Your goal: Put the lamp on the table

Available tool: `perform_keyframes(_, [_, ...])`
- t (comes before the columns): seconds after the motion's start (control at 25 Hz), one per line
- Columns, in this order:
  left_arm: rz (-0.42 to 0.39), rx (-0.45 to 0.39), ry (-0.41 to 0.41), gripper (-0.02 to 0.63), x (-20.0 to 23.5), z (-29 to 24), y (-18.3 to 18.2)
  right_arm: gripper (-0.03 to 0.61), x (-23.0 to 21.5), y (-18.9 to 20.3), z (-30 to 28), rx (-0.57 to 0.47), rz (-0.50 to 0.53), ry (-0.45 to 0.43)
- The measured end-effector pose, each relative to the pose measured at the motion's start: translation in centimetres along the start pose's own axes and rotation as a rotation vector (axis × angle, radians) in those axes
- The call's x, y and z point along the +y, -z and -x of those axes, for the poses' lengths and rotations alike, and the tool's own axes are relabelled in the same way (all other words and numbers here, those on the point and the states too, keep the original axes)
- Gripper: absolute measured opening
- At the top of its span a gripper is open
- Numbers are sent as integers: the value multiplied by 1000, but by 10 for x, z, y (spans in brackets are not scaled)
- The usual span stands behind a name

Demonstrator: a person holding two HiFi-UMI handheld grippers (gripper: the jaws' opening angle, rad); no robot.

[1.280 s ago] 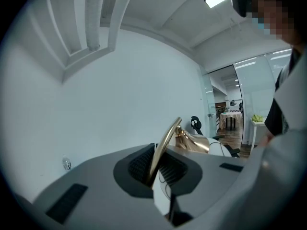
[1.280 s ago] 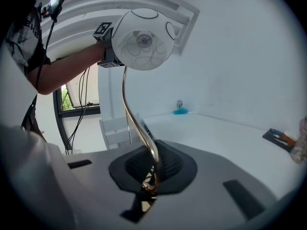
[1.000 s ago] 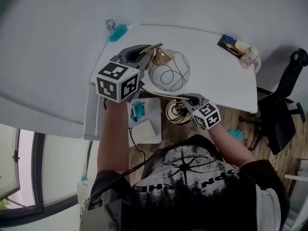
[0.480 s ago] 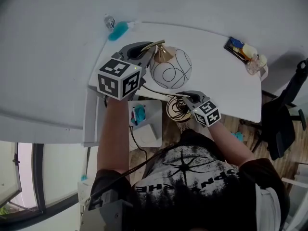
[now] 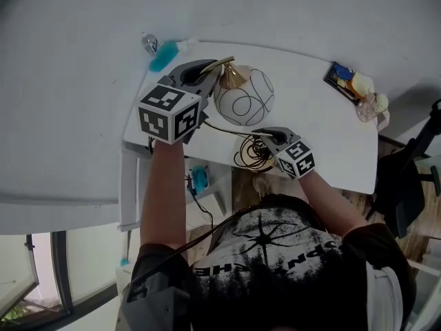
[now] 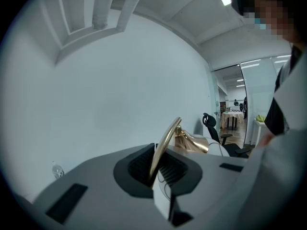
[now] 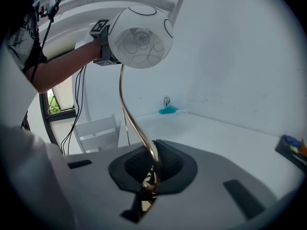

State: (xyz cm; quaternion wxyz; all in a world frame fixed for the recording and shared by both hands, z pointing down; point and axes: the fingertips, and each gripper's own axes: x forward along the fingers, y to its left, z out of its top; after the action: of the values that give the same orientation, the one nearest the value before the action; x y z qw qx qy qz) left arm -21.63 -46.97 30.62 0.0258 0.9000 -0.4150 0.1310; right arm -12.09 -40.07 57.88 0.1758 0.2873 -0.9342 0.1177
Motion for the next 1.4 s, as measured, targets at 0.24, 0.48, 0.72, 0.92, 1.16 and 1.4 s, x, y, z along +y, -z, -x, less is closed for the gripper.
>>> perform_keyframes(0.24, [-9,5,-1,18,20,-35,-9,17,-39,-11,-18,1,4,5])
perform_keyframes(0.48, [-41,25,6,18,38,-69,-19,18,-71,-23,-40,-21,-36,0])
perform_keyframes(0.72, [-69,40,13,18,55,-104,-28,18,-104,-32,-60,-20,-58,-13])
perform_keyframes(0.92, [-90,51,12,17,71,-132,-36,18,-135,-43,-79,-37,-81,-2])
perform_keyframes(1.16, [-124,59,-10,18,94,-159,-47,18,-167,-60,-105,-59,-87,0])
perform_keyframes(1.4, [-134,67,-24,17,116,-183,-46,18,-195,-68,-130,-81,-80,-2])
